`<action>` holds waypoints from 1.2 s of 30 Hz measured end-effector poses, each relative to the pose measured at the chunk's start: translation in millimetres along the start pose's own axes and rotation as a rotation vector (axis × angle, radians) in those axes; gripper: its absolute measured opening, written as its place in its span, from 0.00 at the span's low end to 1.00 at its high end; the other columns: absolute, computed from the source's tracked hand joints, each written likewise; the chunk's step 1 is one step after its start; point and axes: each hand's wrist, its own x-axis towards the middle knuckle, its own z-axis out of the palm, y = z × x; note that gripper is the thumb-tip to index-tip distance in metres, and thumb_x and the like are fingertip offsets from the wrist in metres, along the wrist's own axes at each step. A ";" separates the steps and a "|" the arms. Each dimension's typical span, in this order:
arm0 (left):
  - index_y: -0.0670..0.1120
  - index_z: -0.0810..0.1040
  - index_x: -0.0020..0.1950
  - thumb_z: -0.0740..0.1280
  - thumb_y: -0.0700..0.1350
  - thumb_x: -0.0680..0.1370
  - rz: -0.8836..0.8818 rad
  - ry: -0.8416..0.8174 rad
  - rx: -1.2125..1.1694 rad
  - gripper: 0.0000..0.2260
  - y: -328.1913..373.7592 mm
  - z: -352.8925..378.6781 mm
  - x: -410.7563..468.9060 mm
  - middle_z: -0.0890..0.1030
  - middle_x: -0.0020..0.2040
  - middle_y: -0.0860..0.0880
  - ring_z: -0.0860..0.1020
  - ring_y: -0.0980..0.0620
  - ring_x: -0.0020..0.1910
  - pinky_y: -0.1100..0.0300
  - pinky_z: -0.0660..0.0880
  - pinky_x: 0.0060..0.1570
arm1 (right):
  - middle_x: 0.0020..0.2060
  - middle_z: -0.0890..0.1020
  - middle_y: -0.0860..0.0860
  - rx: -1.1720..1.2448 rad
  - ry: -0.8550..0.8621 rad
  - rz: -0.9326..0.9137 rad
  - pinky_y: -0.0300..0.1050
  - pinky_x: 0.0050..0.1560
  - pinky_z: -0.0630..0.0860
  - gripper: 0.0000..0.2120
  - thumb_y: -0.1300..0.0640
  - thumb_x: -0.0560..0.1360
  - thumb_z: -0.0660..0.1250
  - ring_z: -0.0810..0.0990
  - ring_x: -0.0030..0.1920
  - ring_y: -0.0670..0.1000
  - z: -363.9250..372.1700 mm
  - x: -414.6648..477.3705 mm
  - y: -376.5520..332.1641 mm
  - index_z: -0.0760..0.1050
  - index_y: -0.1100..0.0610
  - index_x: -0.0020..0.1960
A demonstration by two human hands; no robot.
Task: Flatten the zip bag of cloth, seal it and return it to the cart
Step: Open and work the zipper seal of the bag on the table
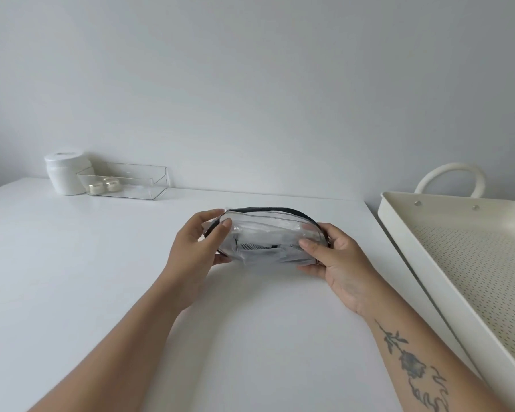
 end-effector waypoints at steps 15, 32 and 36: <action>0.43 0.72 0.43 0.68 0.42 0.76 0.124 0.233 0.253 0.06 -9.7 -1.6 6.2 0.78 0.30 0.58 0.76 0.56 0.25 0.62 0.76 0.28 | 0.58 0.81 0.55 0.248 -0.269 0.122 0.50 0.59 0.79 0.24 0.69 0.73 0.65 0.81 0.56 0.55 5.2 -4.9 -7.0 0.72 0.53 0.67; 0.44 0.79 0.58 0.68 0.38 0.77 -0.053 0.046 -0.198 0.09 3.5 -5.3 3.1 0.79 0.47 0.40 0.81 0.44 0.44 0.56 0.80 0.52 | 0.53 0.81 0.58 0.144 0.155 -0.058 0.42 0.44 0.82 0.13 0.68 0.75 0.68 0.85 0.46 0.53 -2.0 3.3 0.6 0.77 0.54 0.56; 0.49 0.81 0.50 0.69 0.42 0.76 0.020 0.153 0.053 0.05 0.0 -4.8 2.7 0.79 0.43 0.43 0.85 0.46 0.40 0.49 0.76 0.57 | 0.49 0.84 0.60 -0.046 0.251 -0.132 0.42 0.41 0.82 0.12 0.65 0.74 0.70 0.86 0.43 0.57 0.8 2.4 3.0 0.78 0.51 0.53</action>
